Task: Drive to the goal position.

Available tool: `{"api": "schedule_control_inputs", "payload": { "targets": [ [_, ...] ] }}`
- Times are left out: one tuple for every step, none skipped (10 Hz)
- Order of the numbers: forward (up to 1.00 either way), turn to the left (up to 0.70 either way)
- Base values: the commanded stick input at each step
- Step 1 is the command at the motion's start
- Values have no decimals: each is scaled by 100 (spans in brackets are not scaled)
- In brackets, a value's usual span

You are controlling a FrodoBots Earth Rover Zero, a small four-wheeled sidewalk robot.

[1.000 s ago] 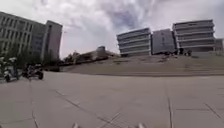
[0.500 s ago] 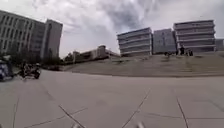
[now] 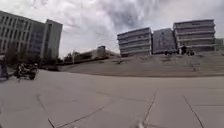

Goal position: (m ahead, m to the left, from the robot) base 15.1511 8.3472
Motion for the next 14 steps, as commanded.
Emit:
{"api": "schedule_control_inputs", "payload": {
  "targets": [
    [70,13],
    [70,13],
    [70,13],
    [70,13],
    [70,13],
    [70,13],
    [70,13],
    [70,13],
    [70,13],
    [70,13],
    [70,12],
    [70,9],
    [70,4],
    [70,1]
  ]
}}
